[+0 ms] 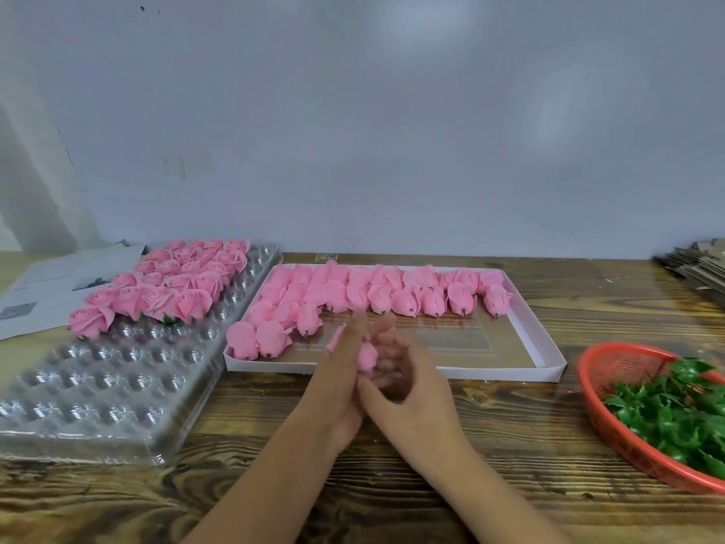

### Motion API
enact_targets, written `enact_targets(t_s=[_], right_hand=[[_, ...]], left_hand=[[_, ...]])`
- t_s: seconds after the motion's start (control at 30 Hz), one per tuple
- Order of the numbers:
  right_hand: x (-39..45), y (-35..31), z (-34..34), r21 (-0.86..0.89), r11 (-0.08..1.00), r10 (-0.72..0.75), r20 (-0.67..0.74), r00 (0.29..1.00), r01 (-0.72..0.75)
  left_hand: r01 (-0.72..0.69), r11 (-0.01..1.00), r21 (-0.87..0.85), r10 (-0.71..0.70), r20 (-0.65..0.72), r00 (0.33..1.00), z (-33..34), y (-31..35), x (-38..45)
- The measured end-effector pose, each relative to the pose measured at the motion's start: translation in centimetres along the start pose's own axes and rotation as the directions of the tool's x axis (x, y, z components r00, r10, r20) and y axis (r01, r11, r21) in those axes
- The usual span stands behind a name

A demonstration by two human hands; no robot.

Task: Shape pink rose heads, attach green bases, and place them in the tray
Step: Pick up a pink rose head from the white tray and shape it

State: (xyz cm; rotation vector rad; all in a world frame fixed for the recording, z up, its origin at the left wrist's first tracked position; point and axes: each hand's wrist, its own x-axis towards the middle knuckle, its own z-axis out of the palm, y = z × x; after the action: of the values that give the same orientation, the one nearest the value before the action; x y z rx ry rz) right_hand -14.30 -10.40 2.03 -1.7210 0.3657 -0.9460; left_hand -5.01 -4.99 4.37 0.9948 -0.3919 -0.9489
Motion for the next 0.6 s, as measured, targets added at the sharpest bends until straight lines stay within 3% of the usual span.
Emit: enact_targets(t_s=[0.3,0.4,0.6], right_hand=[[0.1,0.7,0.0,-0.182,0.952,-0.262,-0.077,0.962,0.245],[0.6,-0.1,-0.2,0.037,0.996,-0.073,-0.096,0.993,0.077],[1.5,-1.2,-2.3,0.354,0.925,0.152,-0.006,0.988,-0.14]], left_hand=[[-0.027,0.999,-0.04,0.028,0.021,0.999,0.8,-0.5,-0.5],[-0.07,0.997,0.015,0.069,0.079,0.995,0.7,0.0,-0.5],[-0.227,0.953,0.202,0.185,0.206,0.961,-0.2,1.0,-0.4]])
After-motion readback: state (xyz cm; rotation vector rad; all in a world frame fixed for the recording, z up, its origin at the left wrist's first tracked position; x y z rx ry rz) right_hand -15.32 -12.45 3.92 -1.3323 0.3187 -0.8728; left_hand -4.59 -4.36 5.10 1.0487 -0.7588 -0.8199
